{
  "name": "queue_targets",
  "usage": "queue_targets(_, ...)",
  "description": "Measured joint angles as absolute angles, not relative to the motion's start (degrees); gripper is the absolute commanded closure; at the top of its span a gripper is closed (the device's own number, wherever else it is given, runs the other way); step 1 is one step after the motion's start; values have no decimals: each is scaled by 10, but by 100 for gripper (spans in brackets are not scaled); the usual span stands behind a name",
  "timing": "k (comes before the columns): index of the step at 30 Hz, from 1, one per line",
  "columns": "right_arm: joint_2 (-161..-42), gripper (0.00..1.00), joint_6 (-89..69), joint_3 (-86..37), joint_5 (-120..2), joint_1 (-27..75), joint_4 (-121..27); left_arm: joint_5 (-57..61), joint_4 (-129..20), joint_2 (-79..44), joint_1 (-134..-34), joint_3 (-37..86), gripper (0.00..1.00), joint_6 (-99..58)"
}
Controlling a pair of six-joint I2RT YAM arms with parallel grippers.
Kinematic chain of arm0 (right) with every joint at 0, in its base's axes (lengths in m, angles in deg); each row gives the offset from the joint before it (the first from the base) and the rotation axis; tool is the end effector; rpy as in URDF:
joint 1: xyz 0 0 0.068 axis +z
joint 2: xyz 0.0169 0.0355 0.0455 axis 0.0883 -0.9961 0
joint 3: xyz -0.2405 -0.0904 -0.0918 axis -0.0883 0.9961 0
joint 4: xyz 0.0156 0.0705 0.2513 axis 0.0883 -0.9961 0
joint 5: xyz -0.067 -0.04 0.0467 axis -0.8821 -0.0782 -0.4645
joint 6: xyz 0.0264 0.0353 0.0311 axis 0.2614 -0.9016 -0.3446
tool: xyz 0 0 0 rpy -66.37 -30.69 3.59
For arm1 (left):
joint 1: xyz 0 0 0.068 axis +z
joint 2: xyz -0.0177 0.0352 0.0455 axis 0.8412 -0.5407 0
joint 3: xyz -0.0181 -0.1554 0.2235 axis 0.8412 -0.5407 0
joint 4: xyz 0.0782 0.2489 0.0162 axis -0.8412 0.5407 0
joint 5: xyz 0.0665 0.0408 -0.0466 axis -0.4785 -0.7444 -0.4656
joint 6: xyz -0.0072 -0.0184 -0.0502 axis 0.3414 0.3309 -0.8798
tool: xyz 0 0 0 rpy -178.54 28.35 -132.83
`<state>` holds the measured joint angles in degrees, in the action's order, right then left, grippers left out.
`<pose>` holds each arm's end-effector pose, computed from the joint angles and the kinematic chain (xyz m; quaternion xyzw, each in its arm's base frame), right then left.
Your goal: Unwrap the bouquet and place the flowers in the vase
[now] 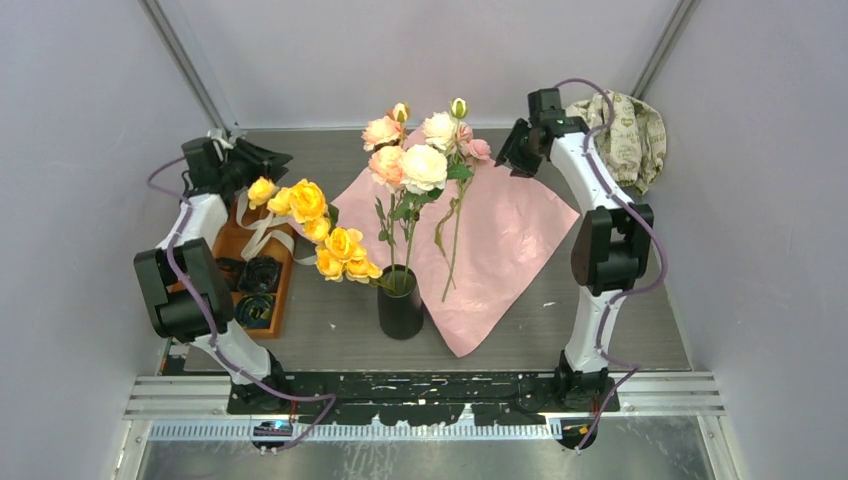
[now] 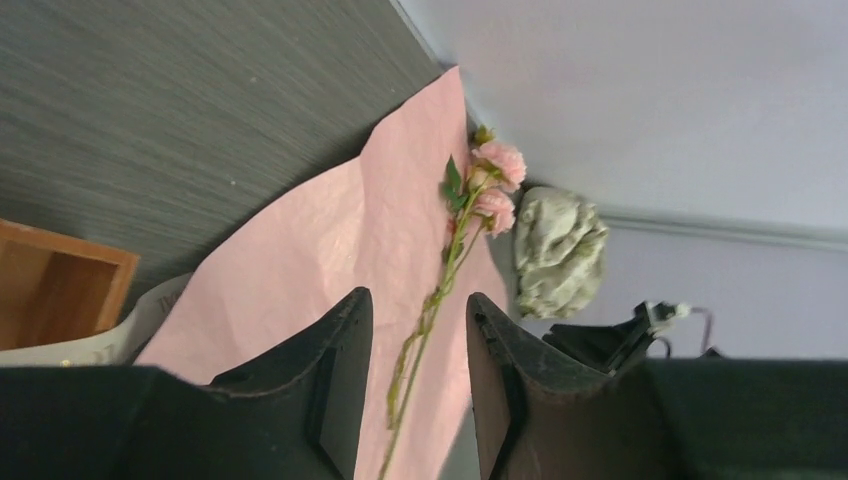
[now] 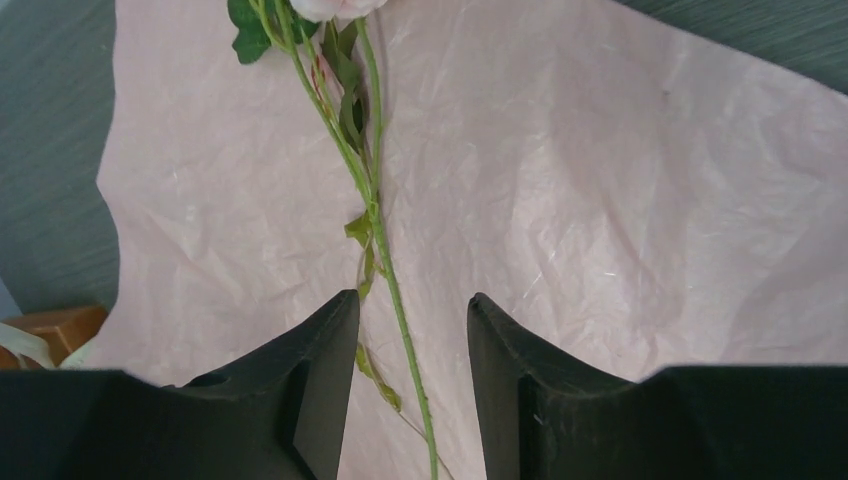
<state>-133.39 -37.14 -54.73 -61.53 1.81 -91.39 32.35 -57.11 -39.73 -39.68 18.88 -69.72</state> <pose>0.4373 0.0562 0.2978 0.2054 0.9230 0.1552 0.2860 0.3759 0.0959 0.2561 -0.3701 0.7310 -0.4446 0.3620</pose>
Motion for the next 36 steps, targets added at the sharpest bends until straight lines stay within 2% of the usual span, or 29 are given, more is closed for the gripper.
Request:
queue_targets(6, -1397, 51, -361, -568, -610, 59, -914, 215, -402, -327, -484, 276, 60, -570)
queue_targets(18, -1559, 53, -347, -690, -620, 108, -938, 164, -308, -309, -476, 227, 61, -536)
queue_targets(20, -1576, 55, -346, -709, -626, 112, -945, 156, -303, -308, -476, 221, 61, -534)
queue_targets(27, -1617, 74, -344, -758, -641, 121, -966, 129, -278, -304, -476, 217, 63, -530)
queue_targets(32, -1629, 76, -344, -781, -660, 123, -981, 127, -274, -304, -476, 214, 63, -530)
queue_targets(36, -1642, 84, -339, -800, -681, 125, -988, 125, -274, -302, -476, 213, 63, -530)
